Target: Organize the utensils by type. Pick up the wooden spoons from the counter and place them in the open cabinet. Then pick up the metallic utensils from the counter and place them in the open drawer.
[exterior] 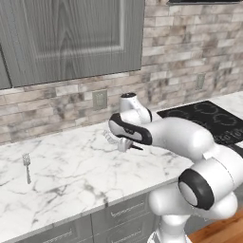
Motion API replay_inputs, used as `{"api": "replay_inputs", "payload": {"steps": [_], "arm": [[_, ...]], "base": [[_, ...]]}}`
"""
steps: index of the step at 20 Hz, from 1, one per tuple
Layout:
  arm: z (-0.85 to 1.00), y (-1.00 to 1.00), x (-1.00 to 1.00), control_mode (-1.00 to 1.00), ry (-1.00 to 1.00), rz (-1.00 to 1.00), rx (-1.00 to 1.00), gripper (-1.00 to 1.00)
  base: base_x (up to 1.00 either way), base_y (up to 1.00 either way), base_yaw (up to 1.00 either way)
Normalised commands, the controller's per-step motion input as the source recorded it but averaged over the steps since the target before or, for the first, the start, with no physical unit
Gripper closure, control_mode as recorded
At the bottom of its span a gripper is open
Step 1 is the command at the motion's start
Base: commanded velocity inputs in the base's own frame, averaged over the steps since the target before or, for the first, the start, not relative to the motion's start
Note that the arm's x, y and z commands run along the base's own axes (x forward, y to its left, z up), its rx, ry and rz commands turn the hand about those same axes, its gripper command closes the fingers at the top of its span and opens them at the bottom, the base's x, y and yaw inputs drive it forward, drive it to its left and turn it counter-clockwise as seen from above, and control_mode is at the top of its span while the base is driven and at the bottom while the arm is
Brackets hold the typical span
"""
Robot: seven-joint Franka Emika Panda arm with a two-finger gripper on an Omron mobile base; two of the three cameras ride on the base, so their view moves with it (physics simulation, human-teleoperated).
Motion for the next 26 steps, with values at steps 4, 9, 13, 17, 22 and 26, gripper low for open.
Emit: {"api": "replay_inputs", "payload": {"steps": [4, 9, 13, 17, 22, 26], "arm": [[0.43, -0.07, -0.53, -1.0, -0.03, 0.2, 0.0, 1.0], [0.36, -0.14, -0.59, -1.0, -0.16, 0.25, 0.0, 1.0], [0.32, -0.08, -0.58, -1.0, -0.14, 0.2, 0.0, 1.0], [0.1, -0.04, -0.36, -1.0, -0.01, 0.13, 0.0, 1.0], [0.0, 0.0, 0.0, 1.0, 0.0, 0.0, 0.0, 1.0], [0.0, 0.0, 0.0, 1.0, 0.0, 0.0, 0.0, 1.0]], "base": [[0.0, 0.0, 0.0], [0.0, 0.0, 0.0], [0.0, 0.0, 0.0], [0.0, 0.0, 0.0], [-0.05, -0.02, 0.0], [-0.35, -0.09, -0.39]]}}
